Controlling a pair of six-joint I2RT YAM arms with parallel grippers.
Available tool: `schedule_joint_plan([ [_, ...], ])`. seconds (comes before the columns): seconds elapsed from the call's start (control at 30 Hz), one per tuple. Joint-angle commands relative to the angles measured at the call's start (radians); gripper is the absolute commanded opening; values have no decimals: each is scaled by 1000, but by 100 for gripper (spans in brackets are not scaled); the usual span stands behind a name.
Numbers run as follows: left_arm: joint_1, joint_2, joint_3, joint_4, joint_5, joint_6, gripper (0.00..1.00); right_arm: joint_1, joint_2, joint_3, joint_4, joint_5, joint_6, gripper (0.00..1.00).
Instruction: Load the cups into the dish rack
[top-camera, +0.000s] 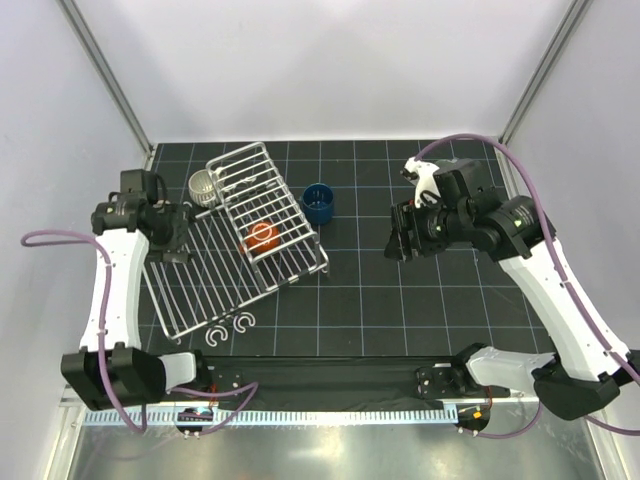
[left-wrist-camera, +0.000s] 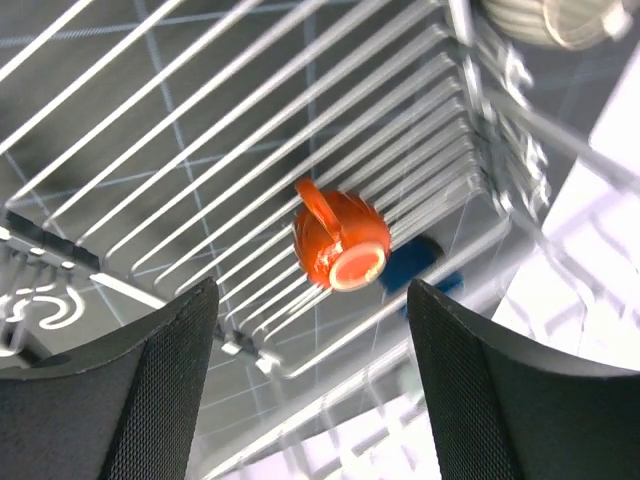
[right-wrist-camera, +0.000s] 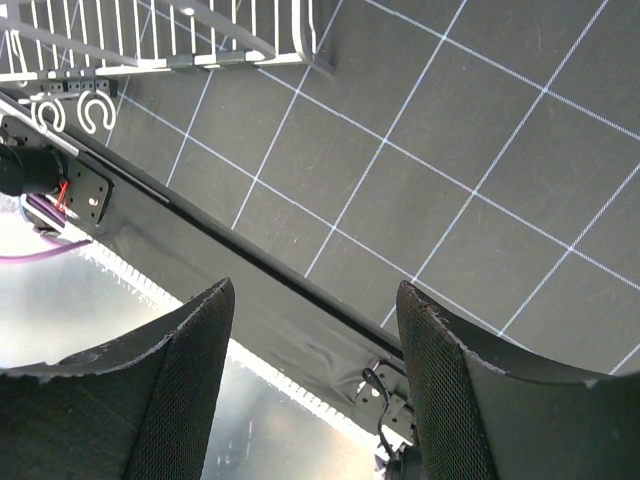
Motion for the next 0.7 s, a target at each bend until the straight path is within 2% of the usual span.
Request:
schedule_joint_plan([
  [0.0, 4, -52, 85, -53, 50, 210, 73, 2, 25, 65, 20, 21, 29, 67],
  [0.17, 1, -115, 205, -47, 47, 373, 72, -10, 98, 125, 30, 45, 72, 67],
  [0.3, 0, -134, 302, -16, 101, 503, 71, -50, 154, 174, 66, 111, 144, 67],
  [0.53, 1, -121, 369, 88, 269, 680, 69, -306, 266, 163, 205, -34, 349, 67],
  [0.63, 0, -92, 388, 90, 322, 744, 70, -391, 329, 156, 274, 5, 412, 67],
  [0.67, -2, -89, 383, 90, 349, 767, 70, -420, 344, 162, 291, 65, 447, 67],
])
